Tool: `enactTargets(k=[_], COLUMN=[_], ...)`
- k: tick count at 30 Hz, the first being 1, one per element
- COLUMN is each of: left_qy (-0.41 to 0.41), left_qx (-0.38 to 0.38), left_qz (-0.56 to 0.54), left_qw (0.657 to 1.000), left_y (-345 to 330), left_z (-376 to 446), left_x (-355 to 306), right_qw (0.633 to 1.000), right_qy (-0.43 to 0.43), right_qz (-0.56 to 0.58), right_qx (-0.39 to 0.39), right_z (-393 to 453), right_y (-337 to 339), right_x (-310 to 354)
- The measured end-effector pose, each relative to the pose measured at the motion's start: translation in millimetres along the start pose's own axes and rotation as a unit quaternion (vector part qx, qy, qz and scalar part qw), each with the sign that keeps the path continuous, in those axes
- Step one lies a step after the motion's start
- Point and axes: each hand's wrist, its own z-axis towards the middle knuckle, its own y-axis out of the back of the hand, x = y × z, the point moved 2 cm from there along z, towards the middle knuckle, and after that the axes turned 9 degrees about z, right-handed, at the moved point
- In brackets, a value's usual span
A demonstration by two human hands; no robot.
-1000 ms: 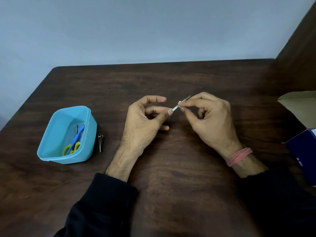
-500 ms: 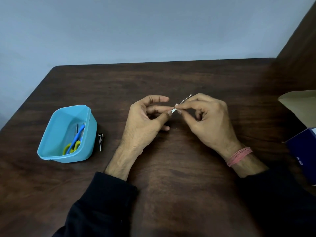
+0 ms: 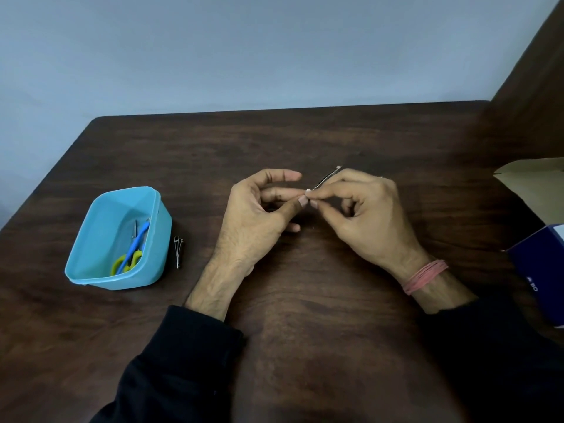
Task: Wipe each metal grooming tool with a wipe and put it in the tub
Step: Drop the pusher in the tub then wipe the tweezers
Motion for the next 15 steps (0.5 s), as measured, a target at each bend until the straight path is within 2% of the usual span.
enactTargets(k=[5, 8, 12, 15], left_qy=[0.001, 0.0, -0.003, -0.003], left_qx=[-0.006, -0.01, -0.014, -0.018], left_qz=[-0.003, -0.004, 0.001, 0.006], left_qw=[1.0, 1.0, 1.0, 1.0], left_y=[-0.8, -0.2, -1.3, -0.3], left_z=[0.1, 0.0, 1.2, 1.8], left_x=[-0.6, -0.3, 2.3, 4.4], right_qw=[0.999, 1.0, 0.998, 1.0], right_qy=[-0.018, -0.003, -0.032, -0.009], right_qz=[0.002, 0.006, 0.009, 0.004], right_qx=[-0.034, -0.004, -0.049, -0.009], right_z=[1.8, 0.3, 2.0, 0.0], right_y=[3.2, -0.1, 4.9, 0.4], right_x=[-2.2, 0.9, -3.3, 0.8])
